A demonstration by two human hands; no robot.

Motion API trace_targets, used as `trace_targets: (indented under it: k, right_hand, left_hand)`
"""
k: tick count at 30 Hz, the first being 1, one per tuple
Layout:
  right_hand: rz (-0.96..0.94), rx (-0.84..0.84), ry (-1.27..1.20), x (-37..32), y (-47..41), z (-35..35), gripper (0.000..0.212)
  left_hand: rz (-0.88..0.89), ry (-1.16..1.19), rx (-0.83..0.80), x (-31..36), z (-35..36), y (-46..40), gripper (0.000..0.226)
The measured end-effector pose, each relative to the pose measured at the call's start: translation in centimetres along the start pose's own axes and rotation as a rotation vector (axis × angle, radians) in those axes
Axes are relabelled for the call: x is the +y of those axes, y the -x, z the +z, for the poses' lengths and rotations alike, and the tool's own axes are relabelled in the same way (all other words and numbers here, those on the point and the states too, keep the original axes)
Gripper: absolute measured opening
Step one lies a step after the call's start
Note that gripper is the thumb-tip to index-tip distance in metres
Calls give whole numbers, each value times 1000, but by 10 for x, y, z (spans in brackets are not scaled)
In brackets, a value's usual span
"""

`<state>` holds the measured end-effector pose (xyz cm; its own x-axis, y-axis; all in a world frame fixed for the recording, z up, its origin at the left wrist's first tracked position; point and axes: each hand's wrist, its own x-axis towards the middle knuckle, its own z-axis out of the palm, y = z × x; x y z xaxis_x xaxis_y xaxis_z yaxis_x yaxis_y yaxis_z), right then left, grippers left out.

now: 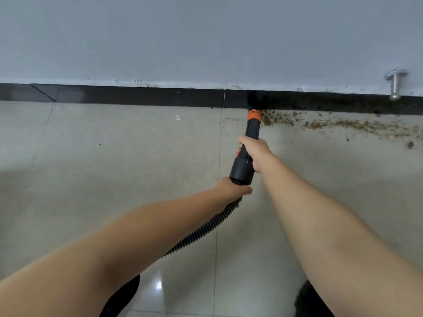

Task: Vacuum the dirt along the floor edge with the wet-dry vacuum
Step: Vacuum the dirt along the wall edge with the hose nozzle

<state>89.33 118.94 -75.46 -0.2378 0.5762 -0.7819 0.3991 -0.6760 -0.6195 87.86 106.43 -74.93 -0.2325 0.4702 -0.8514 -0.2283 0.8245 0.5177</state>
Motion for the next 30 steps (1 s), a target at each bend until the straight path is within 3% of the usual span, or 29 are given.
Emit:
trace_targets:
  k: [8,13,30]
  right_hand:
    - [39,-41,46,-14,-8,-75,13]
    - [51,-24,24,-16,-12,-113,12]
    - [23,-83,100,29,15,-82,12]
  left_hand:
    - [-11,27,64,33,74,3,28]
    - [-2,-3,23,41,106,-2,28]
    - [16,119,-18,-14,95,27,21]
